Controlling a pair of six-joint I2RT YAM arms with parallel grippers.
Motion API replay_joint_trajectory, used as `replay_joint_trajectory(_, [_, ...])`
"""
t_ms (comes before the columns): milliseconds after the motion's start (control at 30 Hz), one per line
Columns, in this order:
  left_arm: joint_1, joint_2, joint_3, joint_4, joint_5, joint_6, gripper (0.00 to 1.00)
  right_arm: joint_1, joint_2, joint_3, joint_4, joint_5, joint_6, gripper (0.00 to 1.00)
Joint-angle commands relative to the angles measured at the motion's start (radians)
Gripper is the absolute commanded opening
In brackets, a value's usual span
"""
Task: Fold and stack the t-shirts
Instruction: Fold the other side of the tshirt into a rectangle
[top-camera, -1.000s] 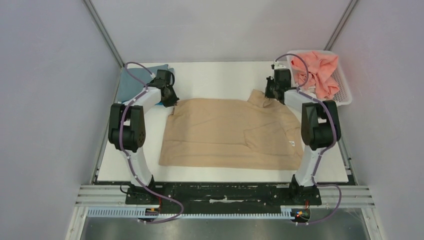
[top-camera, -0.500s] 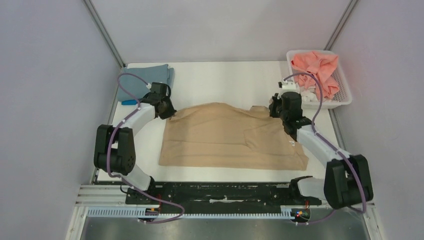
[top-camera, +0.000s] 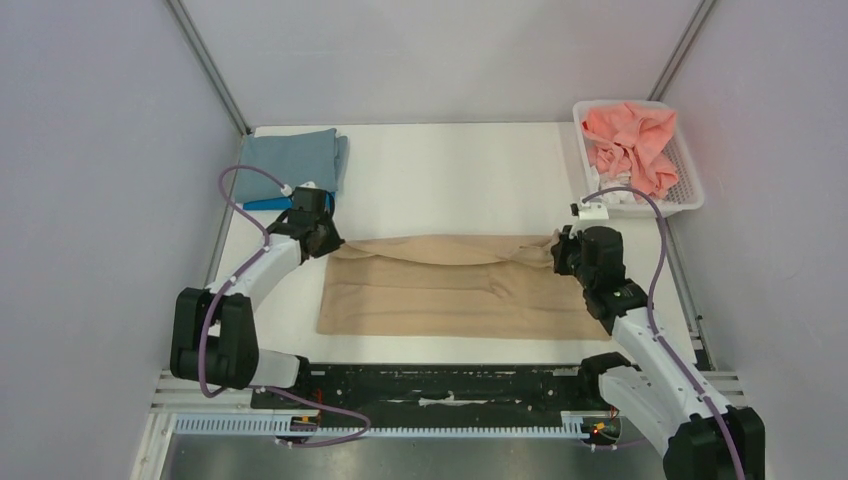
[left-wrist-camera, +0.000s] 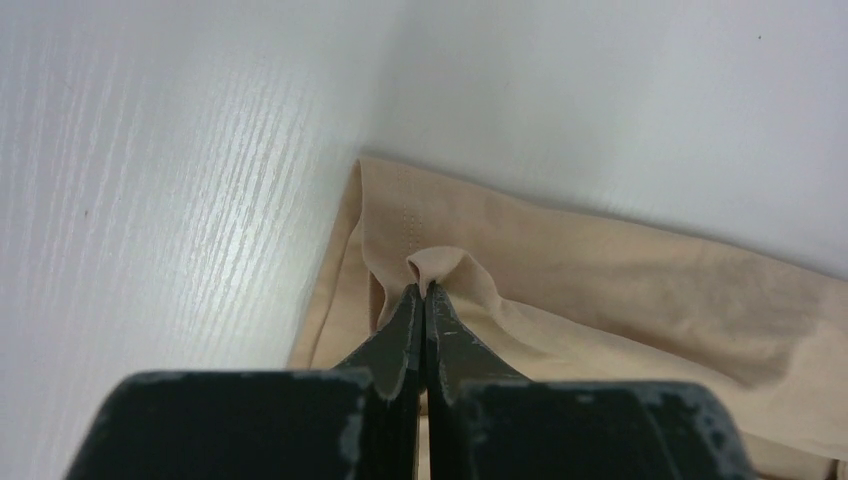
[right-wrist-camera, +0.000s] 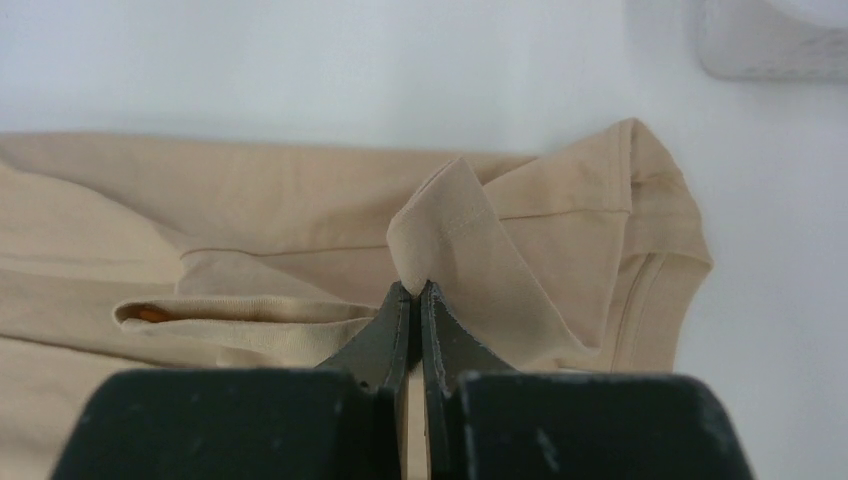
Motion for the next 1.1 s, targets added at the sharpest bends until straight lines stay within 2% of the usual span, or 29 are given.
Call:
replay_joint_trajectory(0, [-0.003,-0.035,0.01,0.021,-0.056,0.024,0.02,0.002,-0.058,-0.038,-0.054,-0.021,-0.015,0.0])
replay_joint_trajectory(333, [-0.024,-0.024,-0.001,-0.006,0.025,0.062,0.02,0.002,-0.126,-0.035,-0.18,-0.041,-0.031,0.0])
replay_joint_trajectory(467, [-0.055,-0.022,-0.032,-0.03,-0.033,0.034,0.02,0.002,-0.133,-0.04,-0.227,-0.045,-0.008,0.0])
replay_joint_trajectory(567, [-0.057,-0.045,-0.057,-0.072,-0.089,-0.005,0.03,0.001,-0.137,-0.045,-0.3,-0.01,0.024,0.05])
replay_joint_trajectory(633, [-0.057,-0.095,-0.088,-0.119,-0.131,-0.055,0.1,0.002,-0.146,-0.035,-0.376,0.051,0.057,0.11])
replay_joint_trajectory(667, [-0.057,-0.134,-0.109,-0.151,-0.158,-0.089,0.22,0.001,-0.16,-0.028,-0.414,0.082,0.082,0.12])
replay_joint_trajectory(700, [-0.057,-0.171,-0.121,-0.19,-0.195,-0.143,0.39,0.001,-0.178,-0.026,-0.441,0.129,0.105,0.21])
replay_joint_trajectory(733, [-0.057,-0.218,-0.134,-0.239,-0.224,-0.209,0.57,0.001,-0.206,-0.02,-0.47,0.179,0.12,0.36])
replay_joint_trajectory(767, [-0.057,-0.269,-0.149,-0.262,-0.242,-0.247,0.7,0.001,-0.236,-0.015,-0.496,0.22,0.144,0.54])
replay_joint_trajectory(800, [-0.057,-0.315,-0.156,-0.269,-0.243,-0.284,0.77,0.002,-0.261,-0.008,-0.506,0.247,0.154,0.72])
replay_joint_trajectory(833, [-0.057,-0.364,-0.158,-0.28,-0.236,-0.314,0.78,0.002,-0.289,0.0,-0.508,0.253,0.151,0.92])
replay_joint_trajectory(867, [-0.057,-0.404,-0.16,-0.276,-0.217,-0.339,0.79,0.001,-0.314,0.005,-0.506,0.255,0.142,0.98])
replay_joint_trajectory(967, [-0.058,-0.492,-0.136,-0.223,-0.131,-0.331,0.8,0.002,-0.388,0.023,-0.468,0.244,0.109,0.98])
replay_joint_trajectory(1067, [-0.06,-0.472,-0.125,-0.105,0.027,-0.29,0.81,0.001,-0.435,0.002,-0.386,0.18,0.086,0.98])
